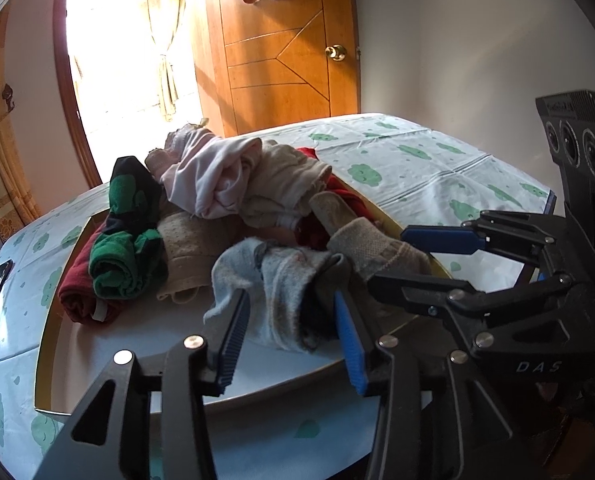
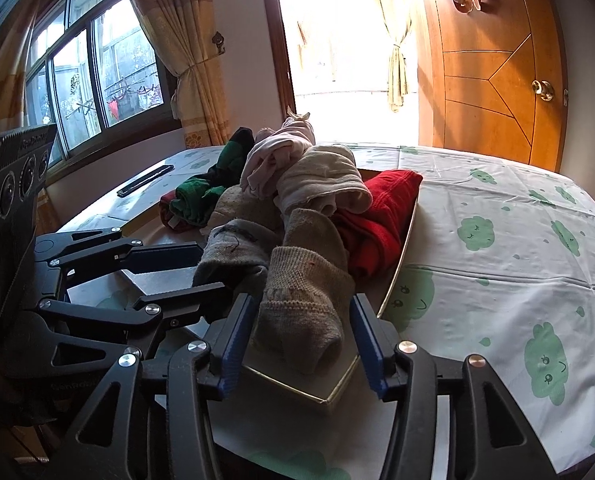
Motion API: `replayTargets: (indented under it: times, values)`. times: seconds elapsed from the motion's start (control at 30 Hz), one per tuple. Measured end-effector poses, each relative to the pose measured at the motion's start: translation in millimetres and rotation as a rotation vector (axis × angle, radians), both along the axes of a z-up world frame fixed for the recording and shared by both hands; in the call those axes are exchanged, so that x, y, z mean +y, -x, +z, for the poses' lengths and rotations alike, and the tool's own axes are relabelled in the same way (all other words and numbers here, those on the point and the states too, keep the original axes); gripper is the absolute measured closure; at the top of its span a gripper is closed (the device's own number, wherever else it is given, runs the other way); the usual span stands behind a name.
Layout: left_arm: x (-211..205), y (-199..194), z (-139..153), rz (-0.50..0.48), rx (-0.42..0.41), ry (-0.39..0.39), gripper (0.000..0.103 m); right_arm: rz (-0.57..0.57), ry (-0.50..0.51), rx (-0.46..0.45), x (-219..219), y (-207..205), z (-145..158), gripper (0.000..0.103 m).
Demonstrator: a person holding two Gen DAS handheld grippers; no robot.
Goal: Take underwear out of drawer
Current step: 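Open the left tool on the grey sock while the right tool releases the beige sock, then move both open tools back down into the drawer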
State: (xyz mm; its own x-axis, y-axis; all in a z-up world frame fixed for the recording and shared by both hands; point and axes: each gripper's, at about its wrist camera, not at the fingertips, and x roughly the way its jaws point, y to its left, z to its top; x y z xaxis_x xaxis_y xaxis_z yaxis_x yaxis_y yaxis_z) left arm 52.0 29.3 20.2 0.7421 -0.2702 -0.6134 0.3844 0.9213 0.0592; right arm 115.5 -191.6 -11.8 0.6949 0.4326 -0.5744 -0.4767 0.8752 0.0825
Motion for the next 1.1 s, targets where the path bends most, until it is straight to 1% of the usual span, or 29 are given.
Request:
replayTargets:
  times: [0.1, 0.23, 0.47, 0.83, 1.1]
  values:
    - [4.3, 3.0, 0.6, 0.011, -0.007, 0.010, 0.052, -0.001, -0.004, -0.006, -0.4, 3.2, 0.4, 0.048]
    - [6.9, 7.0, 1.3, 0.018, -0.013, 0.018, 0.049, 0.001, -0.018, -0.013, -1.2, 7.2, 1.1, 0.044]
    - [8.8, 17.1, 2.8, 0.020, -0.029, 0.023, 0.044, 0.005, -0.019, -0.028, -0.4, 17.5, 2.4, 0.043]
    - [10.0, 39.6, 5.5, 0.019, -0.056, 0.041, 0.043, 0.012, -0.034, -0.046, -1.0, 38.4, 3.9, 0.041]
    - [13.9, 56.2, 5.6, 0.018, -0.063, 0.062, 0.040, 0.028, -0.044, -0.049, 1.3, 56.6, 4.3, 0.041]
